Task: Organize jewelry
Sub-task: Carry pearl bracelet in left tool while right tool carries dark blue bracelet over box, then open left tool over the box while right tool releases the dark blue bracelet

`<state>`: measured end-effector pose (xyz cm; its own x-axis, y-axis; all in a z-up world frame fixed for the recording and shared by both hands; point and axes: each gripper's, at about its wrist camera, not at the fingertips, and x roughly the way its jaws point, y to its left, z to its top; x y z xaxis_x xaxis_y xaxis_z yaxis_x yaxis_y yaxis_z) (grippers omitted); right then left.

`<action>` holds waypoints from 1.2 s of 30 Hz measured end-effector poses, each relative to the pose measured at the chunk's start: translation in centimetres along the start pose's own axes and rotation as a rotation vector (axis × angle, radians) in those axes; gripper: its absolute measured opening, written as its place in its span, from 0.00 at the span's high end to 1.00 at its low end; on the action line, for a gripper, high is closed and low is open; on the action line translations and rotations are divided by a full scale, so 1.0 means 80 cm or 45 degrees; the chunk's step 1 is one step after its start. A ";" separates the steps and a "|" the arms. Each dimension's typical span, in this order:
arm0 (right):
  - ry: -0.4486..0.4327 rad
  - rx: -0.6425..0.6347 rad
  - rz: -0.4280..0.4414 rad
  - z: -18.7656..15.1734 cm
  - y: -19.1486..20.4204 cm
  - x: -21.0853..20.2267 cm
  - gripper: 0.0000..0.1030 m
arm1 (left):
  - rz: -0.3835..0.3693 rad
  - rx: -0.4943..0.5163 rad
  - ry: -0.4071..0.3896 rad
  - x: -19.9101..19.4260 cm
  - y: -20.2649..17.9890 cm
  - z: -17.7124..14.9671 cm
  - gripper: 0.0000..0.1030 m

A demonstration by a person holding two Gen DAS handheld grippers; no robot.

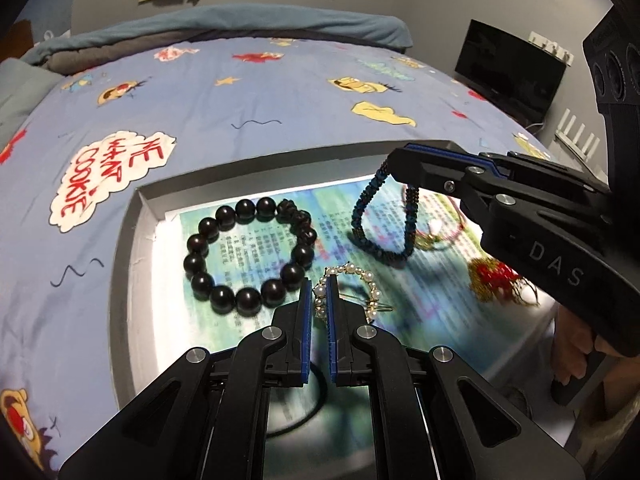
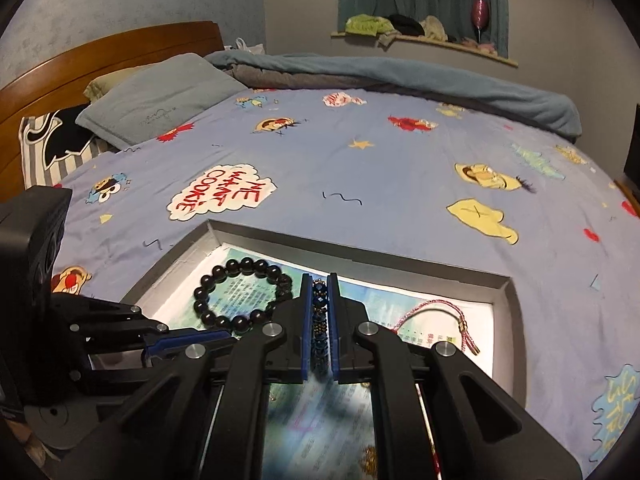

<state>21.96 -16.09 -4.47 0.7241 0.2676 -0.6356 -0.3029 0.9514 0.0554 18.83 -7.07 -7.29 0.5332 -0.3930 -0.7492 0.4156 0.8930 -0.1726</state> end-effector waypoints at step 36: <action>0.073 0.188 -0.065 0.001 -0.041 -0.042 0.49 | 0.076 -0.024 -0.055 -0.046 -0.009 0.011 0.51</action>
<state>20.58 -20.11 -2.49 0.6983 0.2135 -0.6832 -0.1697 0.9766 0.1318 17.19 -6.43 -3.86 0.5881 -0.3476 -0.7303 0.3684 0.9189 -0.1407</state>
